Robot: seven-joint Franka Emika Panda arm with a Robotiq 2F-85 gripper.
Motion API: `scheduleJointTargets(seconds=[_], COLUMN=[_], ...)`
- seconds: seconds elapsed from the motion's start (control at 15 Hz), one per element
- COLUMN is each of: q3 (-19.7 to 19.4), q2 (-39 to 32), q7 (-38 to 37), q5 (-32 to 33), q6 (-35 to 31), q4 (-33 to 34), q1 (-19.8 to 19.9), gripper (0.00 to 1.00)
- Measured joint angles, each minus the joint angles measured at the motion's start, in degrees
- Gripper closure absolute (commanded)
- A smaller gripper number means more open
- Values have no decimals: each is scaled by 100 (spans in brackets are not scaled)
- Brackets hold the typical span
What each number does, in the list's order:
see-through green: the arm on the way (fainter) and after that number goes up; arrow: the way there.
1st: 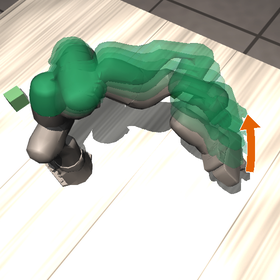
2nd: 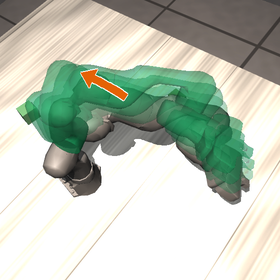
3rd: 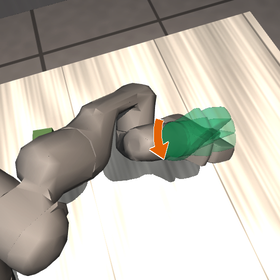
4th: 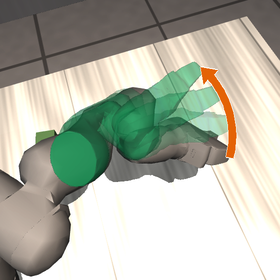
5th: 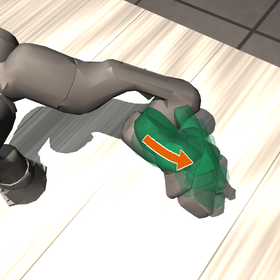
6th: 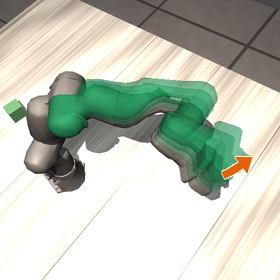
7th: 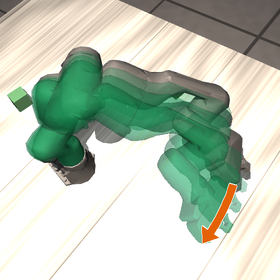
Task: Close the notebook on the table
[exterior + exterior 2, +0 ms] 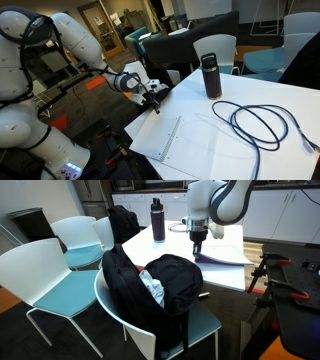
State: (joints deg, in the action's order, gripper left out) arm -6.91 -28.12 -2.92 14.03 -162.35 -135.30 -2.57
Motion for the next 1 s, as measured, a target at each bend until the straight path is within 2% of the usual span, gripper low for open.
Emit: scheduleJointTargets(seconds=[0.13,0.33,0.47,0.67,1.0], q3=[442,1258,1526,1390,928], q2=[175,407,530,686,765], q7=[810,2189,3100,4103,5352], q5=[-368,-809,-1129,-1425,-1368], q6=[187,762,1282,2163,3352], q4=[-43,18,168,515,1149], q1=[629,1780,2293,2481,2398], gripper=[99,99,99,99,99])
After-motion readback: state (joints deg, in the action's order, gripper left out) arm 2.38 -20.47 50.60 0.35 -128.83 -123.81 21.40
